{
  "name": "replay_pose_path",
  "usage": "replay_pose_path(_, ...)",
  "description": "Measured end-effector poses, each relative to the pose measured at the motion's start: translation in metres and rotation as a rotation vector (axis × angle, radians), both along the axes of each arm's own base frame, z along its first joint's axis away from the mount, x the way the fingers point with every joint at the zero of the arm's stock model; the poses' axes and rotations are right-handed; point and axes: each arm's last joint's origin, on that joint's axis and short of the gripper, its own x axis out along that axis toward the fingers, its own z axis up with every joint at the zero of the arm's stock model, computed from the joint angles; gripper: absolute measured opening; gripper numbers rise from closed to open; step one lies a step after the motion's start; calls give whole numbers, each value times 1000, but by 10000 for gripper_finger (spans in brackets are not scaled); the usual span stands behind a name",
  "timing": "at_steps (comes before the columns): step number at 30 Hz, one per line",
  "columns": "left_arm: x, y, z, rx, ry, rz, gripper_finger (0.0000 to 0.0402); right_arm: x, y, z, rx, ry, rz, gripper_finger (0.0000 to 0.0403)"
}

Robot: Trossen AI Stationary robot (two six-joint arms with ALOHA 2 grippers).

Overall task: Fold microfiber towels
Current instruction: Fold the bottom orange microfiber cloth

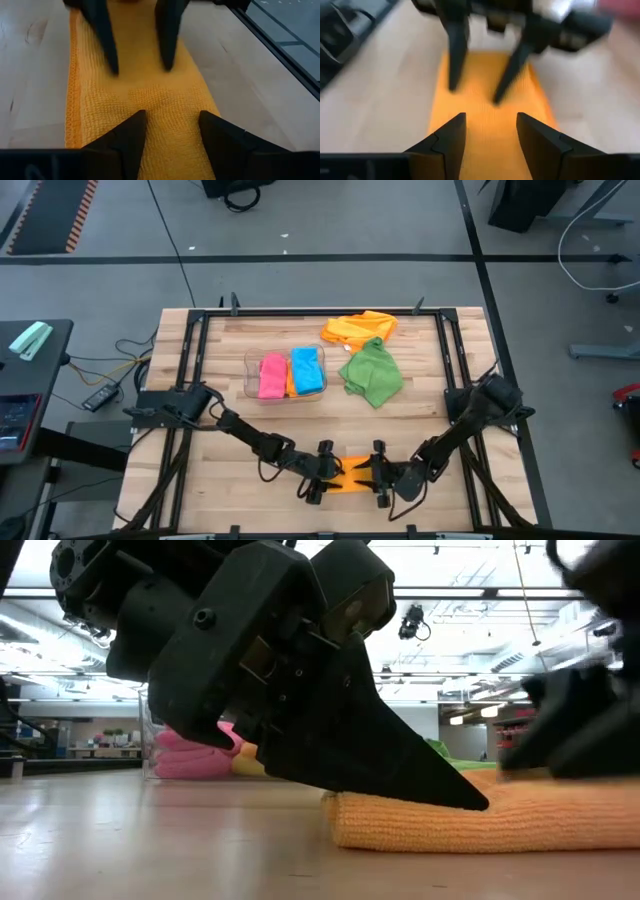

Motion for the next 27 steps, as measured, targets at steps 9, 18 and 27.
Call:
replay_pose_path(9,0,0,0,-4,0,0,200,-4,2,-8,24,3,-3,184)
replay_pose_path(18,0,-1,-1,-9,3,2,196,-11,-3,32,-38,-6,27,179)
replay_pose_path(27,-1,-1,-1,-13,5,3,197,-27,0,-17,49,73,-76,160)
